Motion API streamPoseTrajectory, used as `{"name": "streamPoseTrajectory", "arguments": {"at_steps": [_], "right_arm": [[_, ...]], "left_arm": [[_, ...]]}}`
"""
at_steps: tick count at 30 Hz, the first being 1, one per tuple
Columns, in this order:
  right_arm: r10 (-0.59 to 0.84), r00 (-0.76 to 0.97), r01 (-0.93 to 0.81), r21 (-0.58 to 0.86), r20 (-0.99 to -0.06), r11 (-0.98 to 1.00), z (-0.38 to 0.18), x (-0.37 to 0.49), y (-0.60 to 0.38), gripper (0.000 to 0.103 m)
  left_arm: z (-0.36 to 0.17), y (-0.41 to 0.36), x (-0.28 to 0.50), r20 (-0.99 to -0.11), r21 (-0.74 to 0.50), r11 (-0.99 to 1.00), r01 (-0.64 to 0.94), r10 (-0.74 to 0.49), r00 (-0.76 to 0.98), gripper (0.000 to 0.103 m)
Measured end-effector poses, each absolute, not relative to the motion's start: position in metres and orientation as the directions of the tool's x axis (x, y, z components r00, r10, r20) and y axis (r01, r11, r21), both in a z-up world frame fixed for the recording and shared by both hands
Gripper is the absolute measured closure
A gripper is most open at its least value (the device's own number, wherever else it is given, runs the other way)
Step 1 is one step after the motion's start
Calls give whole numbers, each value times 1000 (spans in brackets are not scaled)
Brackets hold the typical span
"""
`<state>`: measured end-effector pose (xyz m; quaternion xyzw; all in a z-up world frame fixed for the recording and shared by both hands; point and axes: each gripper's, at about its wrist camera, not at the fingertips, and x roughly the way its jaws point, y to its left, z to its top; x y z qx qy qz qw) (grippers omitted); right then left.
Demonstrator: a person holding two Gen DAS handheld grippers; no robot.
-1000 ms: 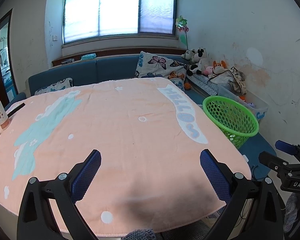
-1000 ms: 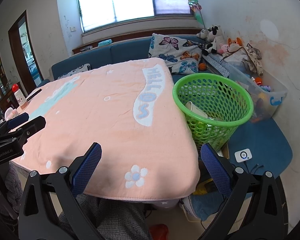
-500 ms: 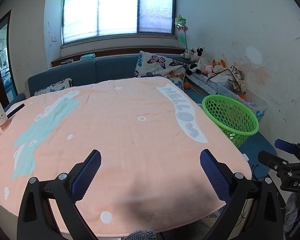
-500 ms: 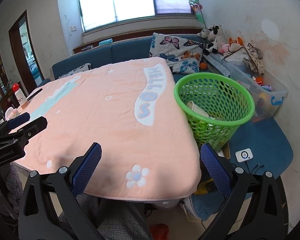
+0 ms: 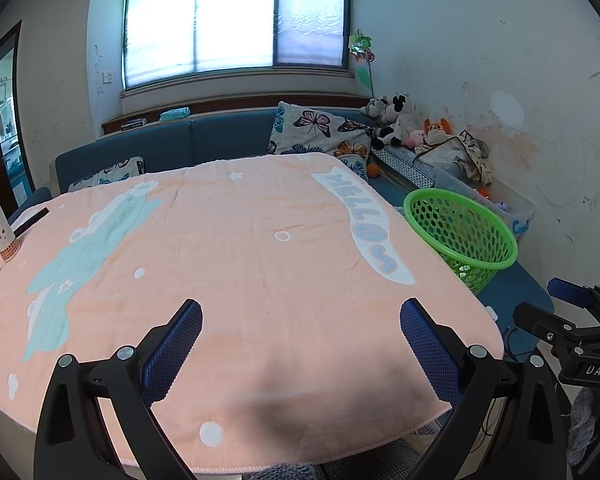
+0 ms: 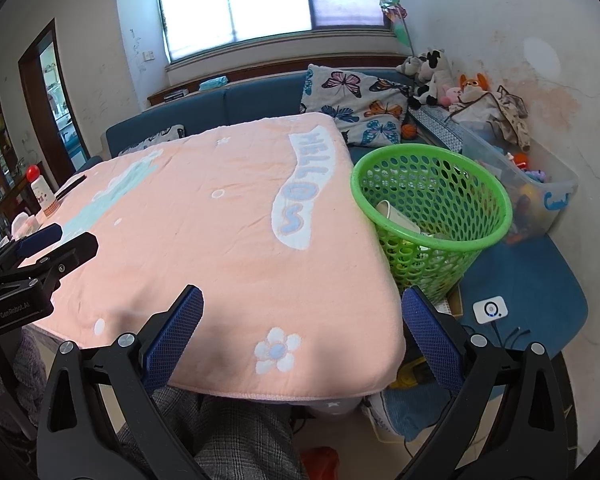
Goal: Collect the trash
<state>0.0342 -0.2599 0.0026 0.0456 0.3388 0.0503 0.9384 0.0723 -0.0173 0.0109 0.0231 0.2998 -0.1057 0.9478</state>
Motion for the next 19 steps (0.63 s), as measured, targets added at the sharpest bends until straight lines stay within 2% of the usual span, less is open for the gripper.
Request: {"name": "streamPoseTrajectory", "arguments": {"at_steps": [19], "right_arm": [[131,763,-69,123,-633,990,1,35,-257,5]], "left_arm": [[8,-17,72,-575,-16,977,212,-183,797,7]]}}
